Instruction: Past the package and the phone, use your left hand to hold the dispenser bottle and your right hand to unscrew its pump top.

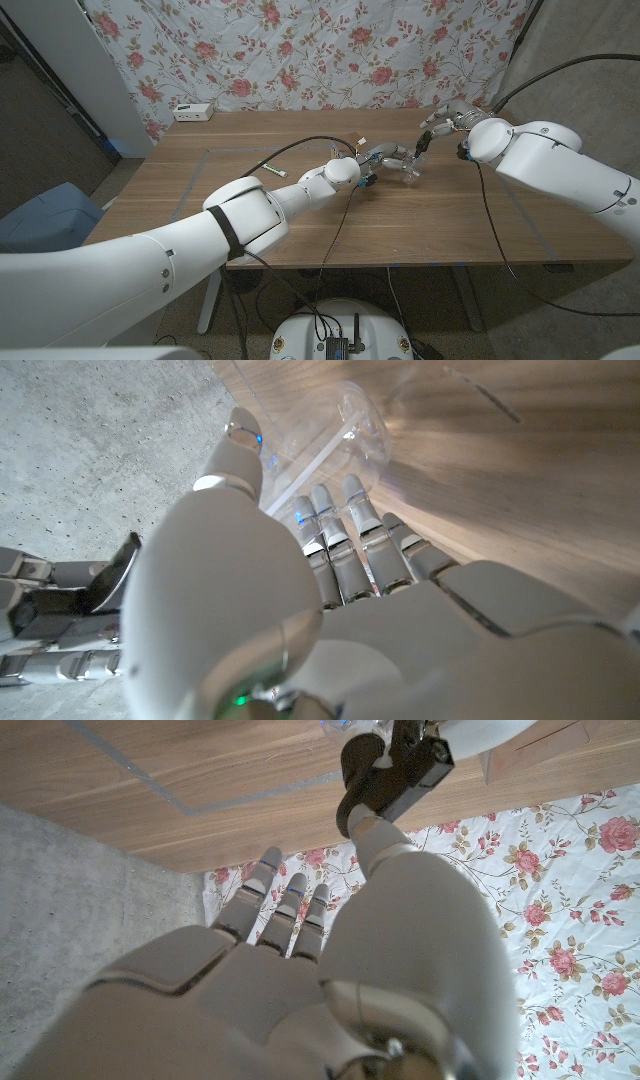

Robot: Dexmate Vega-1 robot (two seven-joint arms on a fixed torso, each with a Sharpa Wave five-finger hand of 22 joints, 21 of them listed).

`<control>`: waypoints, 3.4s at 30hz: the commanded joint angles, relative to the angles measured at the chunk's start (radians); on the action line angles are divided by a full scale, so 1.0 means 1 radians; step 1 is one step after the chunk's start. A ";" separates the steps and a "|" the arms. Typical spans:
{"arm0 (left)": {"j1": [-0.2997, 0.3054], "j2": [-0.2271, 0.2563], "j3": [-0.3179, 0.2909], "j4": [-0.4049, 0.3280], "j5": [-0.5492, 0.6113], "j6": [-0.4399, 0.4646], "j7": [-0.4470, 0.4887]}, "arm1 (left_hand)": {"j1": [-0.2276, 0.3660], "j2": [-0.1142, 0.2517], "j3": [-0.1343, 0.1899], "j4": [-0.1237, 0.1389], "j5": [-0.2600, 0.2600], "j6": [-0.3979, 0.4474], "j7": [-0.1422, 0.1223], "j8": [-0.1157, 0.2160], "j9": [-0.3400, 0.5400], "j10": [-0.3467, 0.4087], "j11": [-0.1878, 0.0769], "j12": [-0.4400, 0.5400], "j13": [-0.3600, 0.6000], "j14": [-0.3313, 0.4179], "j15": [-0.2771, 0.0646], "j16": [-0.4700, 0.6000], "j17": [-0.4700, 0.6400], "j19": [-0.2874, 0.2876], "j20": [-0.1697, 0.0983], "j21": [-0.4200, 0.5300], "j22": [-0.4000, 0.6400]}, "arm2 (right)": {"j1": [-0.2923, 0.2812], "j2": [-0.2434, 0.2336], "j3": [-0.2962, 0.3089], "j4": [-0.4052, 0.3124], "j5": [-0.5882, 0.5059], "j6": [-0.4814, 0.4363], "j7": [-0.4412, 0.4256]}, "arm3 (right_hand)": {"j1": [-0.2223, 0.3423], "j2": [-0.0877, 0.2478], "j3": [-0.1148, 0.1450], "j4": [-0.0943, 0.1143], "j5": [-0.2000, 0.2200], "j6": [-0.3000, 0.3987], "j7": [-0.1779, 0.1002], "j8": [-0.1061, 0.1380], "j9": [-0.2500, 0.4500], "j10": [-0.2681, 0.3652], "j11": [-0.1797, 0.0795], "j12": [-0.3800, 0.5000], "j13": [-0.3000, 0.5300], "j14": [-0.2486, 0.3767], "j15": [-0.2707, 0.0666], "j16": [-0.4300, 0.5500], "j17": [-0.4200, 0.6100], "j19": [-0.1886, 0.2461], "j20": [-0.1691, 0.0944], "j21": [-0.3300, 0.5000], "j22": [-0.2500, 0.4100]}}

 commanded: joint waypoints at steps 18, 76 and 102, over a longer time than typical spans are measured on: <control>-0.004 -0.003 0.007 0.002 -0.004 0.014 0.009 | -0.054 0.120 0.084 0.071 0.004 0.080 -0.025 0.004 0.006 0.045 -0.034 0.003 0.005 0.022 -0.088 0.010 0.003 0.009 -0.046 0.000 0.003 | -0.028 -0.018 0.088 -0.072 0.049 -0.103 -0.021 | -0.217 -0.027 -0.091 0.090 -0.006 -0.136 0.050 -0.074 0.011 -0.011 0.069 0.008 0.005 0.001 0.038 -0.002 0.005 0.015 0.012 0.012 0.005; 0.001 0.002 0.006 0.001 -0.001 -0.008 0.005 | -0.062 0.120 0.084 0.072 0.002 0.080 -0.025 0.002 0.007 0.044 -0.036 -0.001 0.008 0.021 -0.086 0.009 0.003 0.008 -0.044 0.000 0.003 | 0.175 -0.062 -0.102 0.006 0.098 -0.148 0.166 | -0.500 -0.102 -0.189 0.144 0.010 -0.276 0.223 -0.108 0.019 -0.118 0.185 -0.009 0.005 -0.057 0.142 -0.041 -0.016 -0.021 0.045 0.001 0.005; 0.018 0.010 -0.007 -0.004 0.010 -0.063 -0.006 | -0.064 0.121 0.086 0.072 0.002 0.080 -0.026 0.002 0.007 0.047 -0.035 -0.002 0.009 0.020 -0.085 0.008 0.003 0.008 -0.045 0.000 0.003 | 0.142 -0.056 -0.094 -0.005 0.087 -0.153 0.117 | -0.335 -0.073 -0.109 0.030 0.015 -0.204 0.164 -0.065 0.027 -0.096 0.163 0.008 0.004 -0.035 0.106 -0.031 -0.024 0.002 0.028 0.009 0.004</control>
